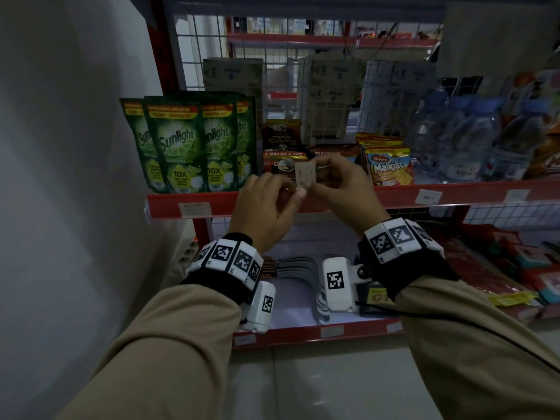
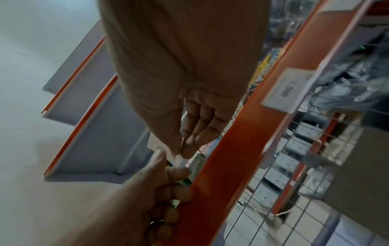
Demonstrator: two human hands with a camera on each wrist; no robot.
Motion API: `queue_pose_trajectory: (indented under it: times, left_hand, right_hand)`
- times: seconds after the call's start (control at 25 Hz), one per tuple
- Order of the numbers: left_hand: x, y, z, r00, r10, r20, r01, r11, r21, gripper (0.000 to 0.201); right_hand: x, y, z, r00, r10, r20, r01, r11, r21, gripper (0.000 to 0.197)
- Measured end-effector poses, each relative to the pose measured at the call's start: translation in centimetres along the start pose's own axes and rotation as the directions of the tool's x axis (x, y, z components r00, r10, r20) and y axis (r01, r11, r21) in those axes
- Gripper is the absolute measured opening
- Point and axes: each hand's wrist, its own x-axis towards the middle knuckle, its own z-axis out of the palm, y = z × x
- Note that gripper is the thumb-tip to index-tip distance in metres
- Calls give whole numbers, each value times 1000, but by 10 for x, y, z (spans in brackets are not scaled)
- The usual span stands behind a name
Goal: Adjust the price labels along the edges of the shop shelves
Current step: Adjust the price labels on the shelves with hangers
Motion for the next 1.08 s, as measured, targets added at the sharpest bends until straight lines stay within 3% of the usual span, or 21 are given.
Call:
queue_pose_trajectory:
  times: [0.12,0.24,0.32,0.4,0.48,0.68,0.88,1.08]
  left_hand:
    - [1,0,1,1000,6,15,-7,999,50,31]
    - [3,-3,1,998,12,59,-18,995,99,25]
    - [5,-6,-1,992,49,117,-66,986,152,24]
    - [7,-8,-3,983,74,166,-107,973,203,25]
    - [8,-9,-5,979,86,187,-127,966,223,25]
    - [8,-8,-11,989,71,127,-86,989,122,21]
    - [9,-7,-15,997,19,77,-19,1000,7,39]
    - [9,-8,-10,987,64,144,-94,973,212,18]
  right_hand:
    - [-3,3,5,997,62,35,-65,993,96,26]
    - [-4,5,6,997,40,64,-43,998,37,29]
    - [-4,2,3,995,-73,66,81,988,-128,30]
    - [-3,-1,-2,979,-179,94,201,910,-362,24]
    - [0,0,-5,975,-198,100,221,834,-506,18]
    - [2,9,-4,985,-145,-98,104,935,-339,9]
    - [1,13,1,991,-132,-3,120,909,-398,8]
    - [0,14,0,984,-165,67,174,816,-551,9]
